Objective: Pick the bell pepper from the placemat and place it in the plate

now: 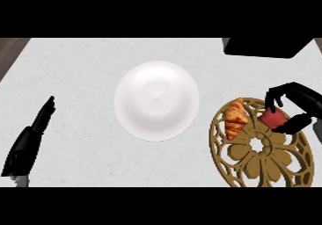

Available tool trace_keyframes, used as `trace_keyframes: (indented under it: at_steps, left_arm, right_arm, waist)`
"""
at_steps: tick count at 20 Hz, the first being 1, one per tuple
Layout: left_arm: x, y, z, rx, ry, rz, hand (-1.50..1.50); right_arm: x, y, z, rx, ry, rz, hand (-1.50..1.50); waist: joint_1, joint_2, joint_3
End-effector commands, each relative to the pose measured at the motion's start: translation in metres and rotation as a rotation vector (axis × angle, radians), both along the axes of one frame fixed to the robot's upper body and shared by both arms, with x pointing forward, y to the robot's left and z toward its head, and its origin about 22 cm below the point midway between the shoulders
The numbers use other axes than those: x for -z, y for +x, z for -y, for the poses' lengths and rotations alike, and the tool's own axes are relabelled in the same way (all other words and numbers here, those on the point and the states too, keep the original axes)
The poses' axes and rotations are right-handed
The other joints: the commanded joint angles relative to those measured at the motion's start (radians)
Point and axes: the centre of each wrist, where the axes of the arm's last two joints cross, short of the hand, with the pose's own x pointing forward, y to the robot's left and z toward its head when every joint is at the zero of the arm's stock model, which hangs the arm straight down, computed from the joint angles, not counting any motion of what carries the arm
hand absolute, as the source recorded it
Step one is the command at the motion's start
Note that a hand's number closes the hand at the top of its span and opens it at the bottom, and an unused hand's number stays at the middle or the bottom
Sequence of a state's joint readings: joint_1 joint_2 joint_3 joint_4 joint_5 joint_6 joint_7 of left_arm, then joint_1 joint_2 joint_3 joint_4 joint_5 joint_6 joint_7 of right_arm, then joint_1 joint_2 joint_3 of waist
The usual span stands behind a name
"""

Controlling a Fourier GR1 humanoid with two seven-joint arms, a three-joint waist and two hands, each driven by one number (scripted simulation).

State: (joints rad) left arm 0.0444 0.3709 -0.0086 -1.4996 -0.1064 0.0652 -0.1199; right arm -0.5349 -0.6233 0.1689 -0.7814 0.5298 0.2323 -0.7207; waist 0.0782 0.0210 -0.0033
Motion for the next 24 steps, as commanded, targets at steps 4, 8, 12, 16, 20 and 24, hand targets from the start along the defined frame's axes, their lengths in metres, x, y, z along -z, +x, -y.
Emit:
trace_keyframes:
  at_steps: [4,8,12,16,20,24]
  left_arm:
    - [-0.006,0.010,0.012,0.061,0.017,0.029,0.00]
    - [-0.015,0.014,-0.002,0.040,0.007,0.022,0.00]
    - [-0.015,0.021,0.005,0.012,-0.004,0.031,0.00]
    - [-0.003,0.007,0.006,0.003,-0.008,0.007,0.00]
    - [-0.003,-0.003,-0.006,-0.024,0.012,0.004,0.00]
    - [0.009,0.001,-0.005,-0.044,-0.005,-0.002,0.00]
  right_arm:
    - [-0.051,0.060,-0.031,0.135,-0.338,-0.036,1.50]
    - [-0.053,0.075,-0.052,0.197,-0.302,0.128,1.50]
    - [-0.057,0.082,-0.053,0.216,-0.187,0.234,1.50]
    - [-0.091,0.092,-0.048,0.195,-0.082,0.402,1.50]
    - [-0.118,0.098,-0.053,0.070,0.082,0.514,1.50]
    - [-0.142,0.109,-0.072,-0.096,0.205,0.473,1.50]
  waist:
    - [0.075,0.023,0.006]
    - [0.049,0.018,0.008]
    - [0.019,0.015,0.008]
    - [0.006,0.007,0.007]
    - [-0.016,-0.006,0.006]
    - [-0.034,-0.007,0.004]
